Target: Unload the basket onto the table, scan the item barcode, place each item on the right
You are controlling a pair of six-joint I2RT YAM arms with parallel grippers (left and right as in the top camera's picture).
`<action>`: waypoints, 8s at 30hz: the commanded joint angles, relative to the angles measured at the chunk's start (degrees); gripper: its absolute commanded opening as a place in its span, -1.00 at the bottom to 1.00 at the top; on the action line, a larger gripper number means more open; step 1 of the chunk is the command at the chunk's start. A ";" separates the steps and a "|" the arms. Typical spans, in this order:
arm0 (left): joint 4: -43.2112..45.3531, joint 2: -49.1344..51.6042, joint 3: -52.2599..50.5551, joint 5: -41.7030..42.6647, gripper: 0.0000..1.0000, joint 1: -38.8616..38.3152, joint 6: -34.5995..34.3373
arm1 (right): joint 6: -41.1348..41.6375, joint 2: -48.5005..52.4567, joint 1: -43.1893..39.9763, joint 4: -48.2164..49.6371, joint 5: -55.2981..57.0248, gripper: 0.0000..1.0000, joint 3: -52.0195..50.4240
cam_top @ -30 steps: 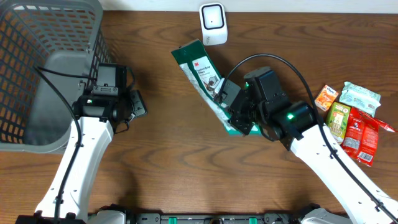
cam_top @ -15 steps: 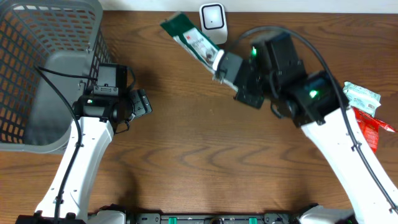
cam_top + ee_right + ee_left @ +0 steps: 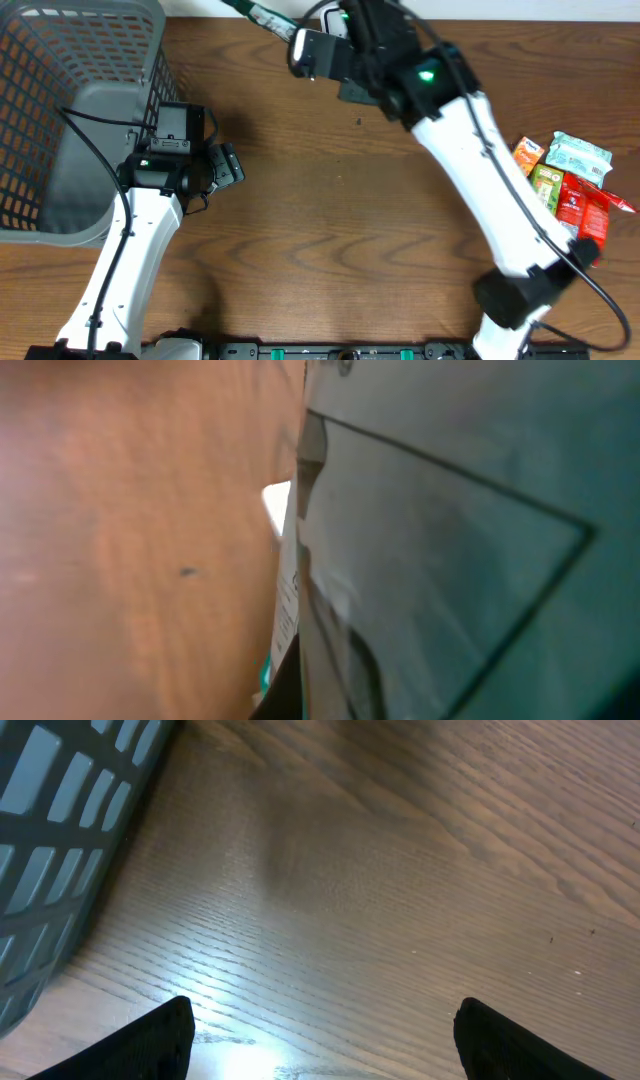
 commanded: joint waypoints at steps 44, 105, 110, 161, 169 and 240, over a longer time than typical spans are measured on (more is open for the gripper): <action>-0.35 -0.63 0.04 -0.50 0.68 0.22 -0.11 | -28.04 37.11 -1.73 64.63 14.93 -0.98 1.01; -0.37 -0.63 0.04 -0.50 0.69 0.22 -0.11 | 43.25 9.60 -36.94 -10.67 -22.25 -0.98 -26.80; -0.35 -0.63 0.04 -0.50 0.68 0.22 -0.11 | 43.25 9.60 -40.59 -7.91 -22.23 -0.78 -30.84; -0.35 -0.63 0.04 -0.50 0.69 0.22 -0.11 | 43.28 9.60 -41.64 -4.83 -17.73 0.98 -30.99; -0.35 -0.63 0.04 -0.50 0.69 0.22 -0.11 | 43.30 9.66 -41.46 -4.83 -17.73 0.98 -30.99; -0.35 -0.63 0.04 -0.50 0.69 0.22 -0.11 | 52.78 -104.52 -32.17 25.16 -18.40 0.98 -84.41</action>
